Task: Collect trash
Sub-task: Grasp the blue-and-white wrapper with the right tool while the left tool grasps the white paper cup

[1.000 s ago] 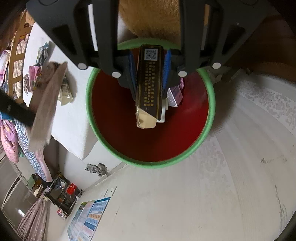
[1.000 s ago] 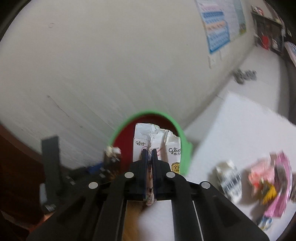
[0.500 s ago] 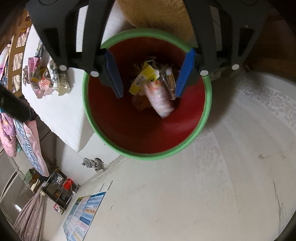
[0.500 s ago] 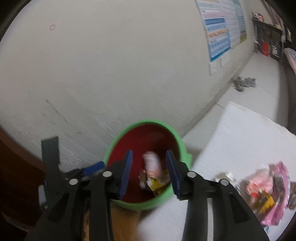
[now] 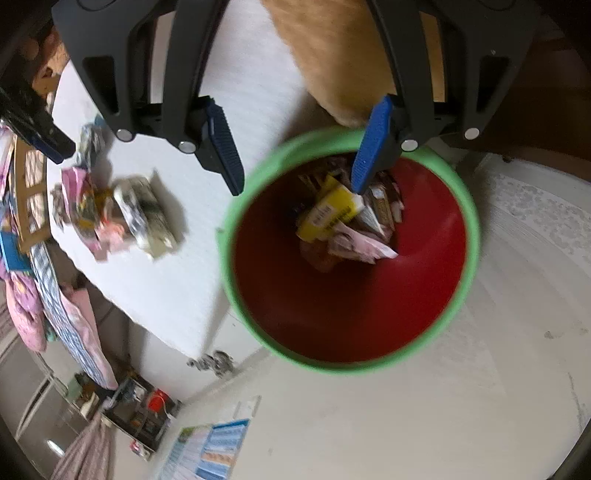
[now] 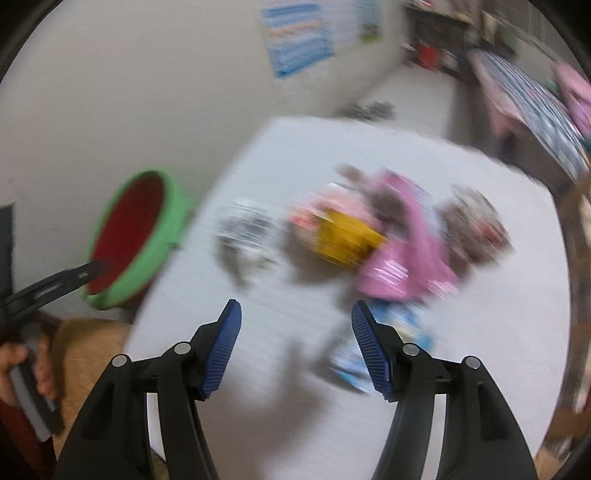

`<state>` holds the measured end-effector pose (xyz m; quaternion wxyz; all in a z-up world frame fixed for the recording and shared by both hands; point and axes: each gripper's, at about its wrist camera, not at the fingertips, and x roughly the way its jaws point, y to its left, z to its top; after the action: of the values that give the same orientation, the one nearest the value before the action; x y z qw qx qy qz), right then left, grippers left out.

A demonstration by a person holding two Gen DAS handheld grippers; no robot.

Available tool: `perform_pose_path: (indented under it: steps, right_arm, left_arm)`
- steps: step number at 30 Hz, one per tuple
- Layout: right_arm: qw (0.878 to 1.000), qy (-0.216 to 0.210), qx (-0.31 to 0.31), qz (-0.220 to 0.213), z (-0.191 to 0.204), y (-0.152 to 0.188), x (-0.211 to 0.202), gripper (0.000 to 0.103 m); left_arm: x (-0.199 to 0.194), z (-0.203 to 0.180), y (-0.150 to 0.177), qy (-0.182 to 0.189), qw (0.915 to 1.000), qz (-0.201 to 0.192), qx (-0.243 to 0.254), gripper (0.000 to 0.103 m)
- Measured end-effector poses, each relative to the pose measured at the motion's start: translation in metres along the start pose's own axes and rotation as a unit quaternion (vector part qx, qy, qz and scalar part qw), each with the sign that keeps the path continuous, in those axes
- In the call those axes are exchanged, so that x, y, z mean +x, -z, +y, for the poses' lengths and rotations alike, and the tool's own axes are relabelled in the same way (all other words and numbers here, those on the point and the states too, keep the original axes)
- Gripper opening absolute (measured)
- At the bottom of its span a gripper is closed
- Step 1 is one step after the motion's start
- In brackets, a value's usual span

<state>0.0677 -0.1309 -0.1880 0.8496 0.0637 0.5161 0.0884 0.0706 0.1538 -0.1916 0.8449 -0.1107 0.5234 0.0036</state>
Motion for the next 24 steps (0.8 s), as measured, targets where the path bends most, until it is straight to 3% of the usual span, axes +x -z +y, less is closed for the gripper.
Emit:
perform_pose_path:
  steps: [4, 10, 11, 13, 18, 24]
  right_arm:
    - [0.998, 0.022, 0.056, 0.024, -0.041, 0.014, 0.011, 0.060]
    - [0.993, 0.010, 0.107, 0.046, -0.059, 0.019, 0.038, 0.064]
    - [0.992, 0.013, 0.115, 0.048, -0.061, 0.020, 0.042, 0.061]
    - [0.992, 0.011, 0.121, 0.046, -0.062, 0.020, 0.042, 0.029]
    - [0.993, -0.015, 0.112, 0.030, -0.064, 0.031, 0.019, 0.010]
    - [0.996, -0.022, 0.086, 0.027, -0.061, 0.068, -0.010, 0.010]
  left_arm:
    - [0.002, -0.023, 0.014, 0.007, 0.9997, 0.012, 0.019, 0.058]
    - [0.000, -0.054, 0.030, 0.021, 0.9987, 0.027, 0.038, 0.058]
    - [-0.001, -0.058, 0.032, 0.022, 0.9985, 0.028, 0.043, 0.058]
    - [-0.003, -0.068, 0.033, 0.022, 0.9979, 0.026, 0.055, 0.058]
    - [0.001, -0.095, 0.024, 0.029, 0.9965, 0.020, 0.076, 0.058]
    - [0.022, -0.130, -0.009, 0.053, 0.9961, 0.009, 0.070, 0.058]
